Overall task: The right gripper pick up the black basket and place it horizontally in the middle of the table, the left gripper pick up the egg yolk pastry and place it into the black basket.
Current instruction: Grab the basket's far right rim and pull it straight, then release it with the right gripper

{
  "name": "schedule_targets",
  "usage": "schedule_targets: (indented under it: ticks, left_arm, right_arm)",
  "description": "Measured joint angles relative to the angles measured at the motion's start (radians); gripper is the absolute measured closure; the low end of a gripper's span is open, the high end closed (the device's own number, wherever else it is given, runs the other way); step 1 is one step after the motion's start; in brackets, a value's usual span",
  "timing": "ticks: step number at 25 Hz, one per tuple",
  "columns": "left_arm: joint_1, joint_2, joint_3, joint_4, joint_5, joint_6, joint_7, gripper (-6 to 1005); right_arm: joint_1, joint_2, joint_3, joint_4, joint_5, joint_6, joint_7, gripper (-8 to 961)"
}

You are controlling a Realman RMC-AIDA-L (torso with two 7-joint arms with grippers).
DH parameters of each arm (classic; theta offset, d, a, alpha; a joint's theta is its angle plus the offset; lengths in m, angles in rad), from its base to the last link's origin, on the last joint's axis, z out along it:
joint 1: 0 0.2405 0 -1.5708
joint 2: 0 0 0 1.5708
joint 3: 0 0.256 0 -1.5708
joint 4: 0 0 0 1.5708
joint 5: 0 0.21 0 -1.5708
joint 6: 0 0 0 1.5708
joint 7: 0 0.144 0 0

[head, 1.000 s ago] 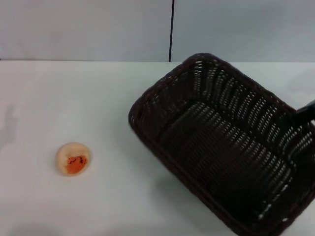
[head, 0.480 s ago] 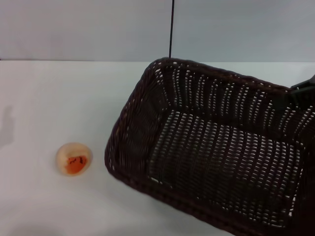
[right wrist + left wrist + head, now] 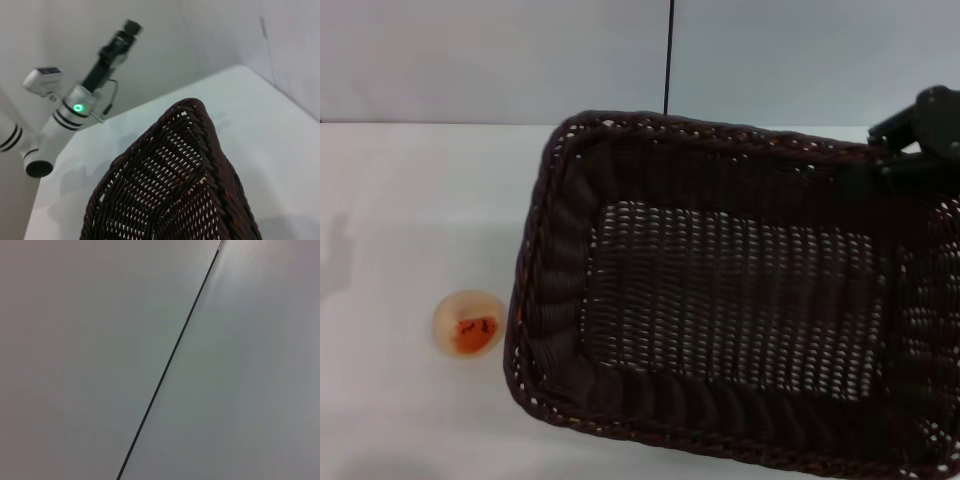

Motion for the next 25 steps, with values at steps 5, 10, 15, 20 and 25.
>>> schedule_targets:
  ticks: [5,10,15,20,25]
  left_arm:
    - [0.007,0.0,0.004,0.0,0.001,0.004,-0.002,496]
    - [0.018,-0.001,0.004,-0.002,0.002,0.011,-0.008,496]
    - [0.022,-0.002,0.011,0.001,0.002,0.014,-0.027,495]
    - [0.024,-0.002,0.024,0.001,0.002,0.014,-0.038,494]
    - [0.028,-0.003,0.041,0.001,0.002,0.014,-0.041,493]
  right_arm:
    - [0.017,0.012,-0.016,0.034,-0.007,0.035,-0.102,715]
    - [0.021,0.012,-0.094,0.045,-0.009,0.054,-0.127,707]
    - [0.031,0.012,-0.119,0.05,-0.009,0.059,-0.175,699]
    - [0.034,0.016,-0.118,0.086,-0.006,0.084,-0.228,690]
    - [0.025,0.024,-0.118,0.104,-0.005,0.121,-0.266,682]
